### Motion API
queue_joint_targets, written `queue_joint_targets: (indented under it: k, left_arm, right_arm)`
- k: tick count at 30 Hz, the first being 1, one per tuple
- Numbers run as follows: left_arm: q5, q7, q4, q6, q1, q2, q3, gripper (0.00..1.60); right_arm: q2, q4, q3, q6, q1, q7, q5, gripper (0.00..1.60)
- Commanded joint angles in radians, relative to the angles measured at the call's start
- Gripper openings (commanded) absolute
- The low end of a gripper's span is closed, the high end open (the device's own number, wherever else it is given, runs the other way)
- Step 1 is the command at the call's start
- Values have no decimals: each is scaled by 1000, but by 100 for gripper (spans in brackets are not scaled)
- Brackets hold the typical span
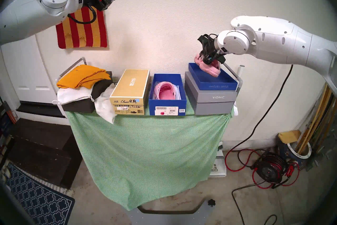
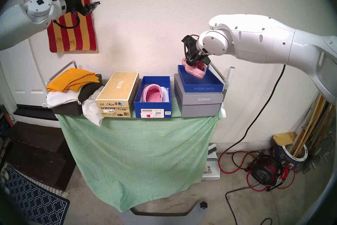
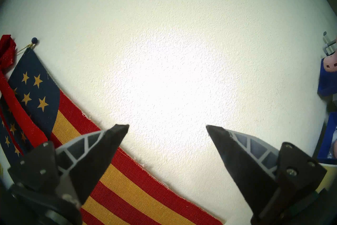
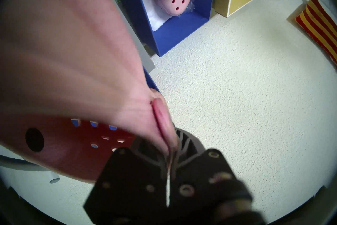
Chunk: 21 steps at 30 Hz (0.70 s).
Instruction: Take shoe out of the box
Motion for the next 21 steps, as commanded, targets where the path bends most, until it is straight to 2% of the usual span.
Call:
queue_joint_targets:
  k: [1, 2, 4, 5, 15, 21]
  left_arm:
    - [2, 0, -1, 0, 0, -2, 0, 160]
    - [2, 0, -1, 0, 0, -2, 0, 160]
    - [2, 0, -1, 0, 0, -2, 0, 160]
    - [2, 0, -1, 0, 0, -2, 0, 160]
    - [2, 0, -1, 0, 0, -2, 0, 160]
    - [2, 0, -1, 0, -1, -2, 0, 160]
  right_arm:
    - [15, 28, 13, -10, -19, -7, 41, 0]
    - [17, 36, 18, -17, -23, -10, 53, 0]
    - [16, 50, 18, -26, -23, -7, 59, 132]
    - [21, 52, 26, -26, -23, -13, 69, 160]
    - [18, 96, 52, -59, -9, 24, 123, 160]
    - [59, 83, 90, -62, -3, 15, 175, 160]
